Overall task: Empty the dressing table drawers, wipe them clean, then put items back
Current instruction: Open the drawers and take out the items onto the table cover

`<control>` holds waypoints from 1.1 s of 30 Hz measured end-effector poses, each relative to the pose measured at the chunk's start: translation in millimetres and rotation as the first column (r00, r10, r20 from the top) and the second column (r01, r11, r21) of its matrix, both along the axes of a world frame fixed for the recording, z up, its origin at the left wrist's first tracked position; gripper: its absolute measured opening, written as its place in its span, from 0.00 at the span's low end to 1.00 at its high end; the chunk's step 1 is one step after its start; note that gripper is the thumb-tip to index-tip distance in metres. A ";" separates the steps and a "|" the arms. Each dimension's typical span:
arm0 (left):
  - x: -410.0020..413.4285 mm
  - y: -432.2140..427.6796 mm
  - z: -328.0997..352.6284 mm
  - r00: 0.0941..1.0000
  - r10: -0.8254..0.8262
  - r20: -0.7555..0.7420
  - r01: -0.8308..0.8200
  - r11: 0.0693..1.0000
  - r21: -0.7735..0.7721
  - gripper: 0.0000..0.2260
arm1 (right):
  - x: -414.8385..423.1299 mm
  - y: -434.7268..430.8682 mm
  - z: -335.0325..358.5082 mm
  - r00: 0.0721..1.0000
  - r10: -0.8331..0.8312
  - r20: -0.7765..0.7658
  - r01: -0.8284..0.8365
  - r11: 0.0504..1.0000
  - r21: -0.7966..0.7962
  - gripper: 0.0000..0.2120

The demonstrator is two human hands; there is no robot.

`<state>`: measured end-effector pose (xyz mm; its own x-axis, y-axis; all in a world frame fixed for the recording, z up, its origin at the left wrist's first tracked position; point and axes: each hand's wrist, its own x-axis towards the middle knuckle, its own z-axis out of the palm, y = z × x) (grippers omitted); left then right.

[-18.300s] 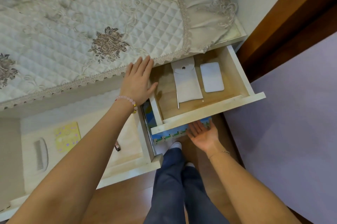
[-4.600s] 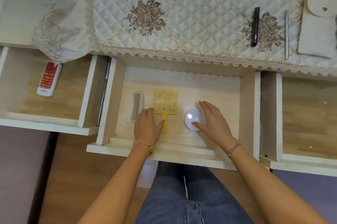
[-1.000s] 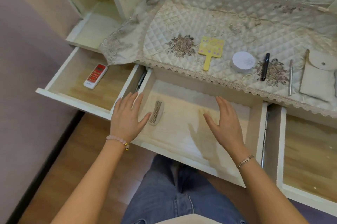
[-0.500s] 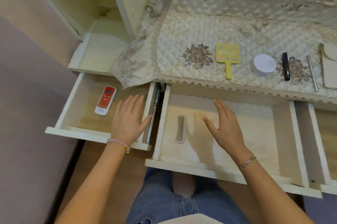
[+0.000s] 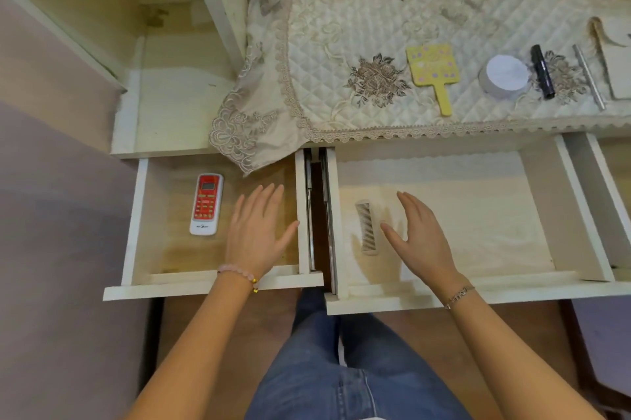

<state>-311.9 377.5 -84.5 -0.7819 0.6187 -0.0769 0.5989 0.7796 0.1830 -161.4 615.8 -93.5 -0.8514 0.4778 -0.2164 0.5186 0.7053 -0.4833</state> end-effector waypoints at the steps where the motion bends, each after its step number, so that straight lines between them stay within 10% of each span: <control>1: 1.0 -0.7 -2.3 1.000 -0.001 0.005 0.001 1.000 -0.005 0.30 | -1.0 -1.5 -4.5 1.000 -0.015 0.012 0.015 1.000 -0.025 0.31; 33: 21.1 -8.4 -21.1 0.980 0.193 0.050 -0.194 0.981 0.004 0.32 | -38.7 -10.3 -61.3 0.857 -0.438 0.271 0.514 0.746 -0.423 0.11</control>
<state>-290.9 369.1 -105.6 -0.8823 0.4568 -0.1134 0.4270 0.8782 0.2155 -200.1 605.6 -154.8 -0.4806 0.6204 -0.6198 0.8155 0.0563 -0.5760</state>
